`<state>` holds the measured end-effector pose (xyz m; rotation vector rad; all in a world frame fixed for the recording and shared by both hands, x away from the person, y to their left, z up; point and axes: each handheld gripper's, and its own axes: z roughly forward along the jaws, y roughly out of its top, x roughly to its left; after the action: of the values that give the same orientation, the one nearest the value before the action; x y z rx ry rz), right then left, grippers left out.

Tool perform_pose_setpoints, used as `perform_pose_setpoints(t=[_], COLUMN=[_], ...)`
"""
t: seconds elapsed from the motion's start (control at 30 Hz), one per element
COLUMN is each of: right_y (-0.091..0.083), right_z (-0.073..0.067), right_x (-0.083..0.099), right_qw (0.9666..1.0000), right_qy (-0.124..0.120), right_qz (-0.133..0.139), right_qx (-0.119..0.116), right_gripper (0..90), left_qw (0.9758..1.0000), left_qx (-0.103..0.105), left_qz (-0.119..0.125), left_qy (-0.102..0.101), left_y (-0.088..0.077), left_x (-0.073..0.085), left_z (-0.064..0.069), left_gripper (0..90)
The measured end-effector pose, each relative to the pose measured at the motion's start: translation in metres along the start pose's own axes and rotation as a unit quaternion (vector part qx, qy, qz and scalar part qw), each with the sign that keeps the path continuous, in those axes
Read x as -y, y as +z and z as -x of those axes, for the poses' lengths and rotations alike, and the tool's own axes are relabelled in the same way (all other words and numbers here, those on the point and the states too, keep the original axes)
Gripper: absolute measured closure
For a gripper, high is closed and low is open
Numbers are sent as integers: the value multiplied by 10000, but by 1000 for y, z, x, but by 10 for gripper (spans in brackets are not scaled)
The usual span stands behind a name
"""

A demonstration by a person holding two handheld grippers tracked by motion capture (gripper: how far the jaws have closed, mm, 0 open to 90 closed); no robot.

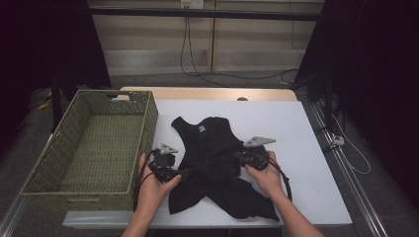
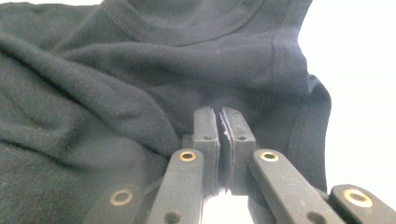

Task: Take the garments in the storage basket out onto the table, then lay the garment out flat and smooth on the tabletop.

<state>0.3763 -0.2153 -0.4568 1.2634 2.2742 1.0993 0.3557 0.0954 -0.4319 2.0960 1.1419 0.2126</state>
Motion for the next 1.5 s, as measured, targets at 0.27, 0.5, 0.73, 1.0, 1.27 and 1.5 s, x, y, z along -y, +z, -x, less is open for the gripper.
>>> perform_pose_setpoints(t=[0.27, 0.5, 0.73, 1.0, 1.27, 1.5], right_y=[-17, -14, -21, -32, -43, -53], right_z=[-13, -24, -30, -43, -55, -63], right_x=[5, 16, 24, 33, 43, 51], right_qw=[9994, 9977, 9960, 9942, 9918, 9897], right_qy=[-231, -612, -647, -770, -811, -865], right_qz=[151, -14, -61, -82, -127, -163], right_qx=[-193, -300, -613, -747, -982, -1126], right_gripper=[603, 825, 900, 900, 900, 900], left_qw=[10000, 9990, 9990, 9983, 9956, 9942], left_qx=[-56, 431, 370, 372, 643, 816], left_qz=[69, -13, -185, -293, -490, -520], left_qy=[4, 85, 151, 348, 483, 473], left_y=[6, 17, 15, 8, -2, -11], left_x=[6, 9, 6, 8, 16, 27], left_z=[4, 11, 17, 24, 29, 36], left_gripper=[238, 494, 740, 802, 821, 824])
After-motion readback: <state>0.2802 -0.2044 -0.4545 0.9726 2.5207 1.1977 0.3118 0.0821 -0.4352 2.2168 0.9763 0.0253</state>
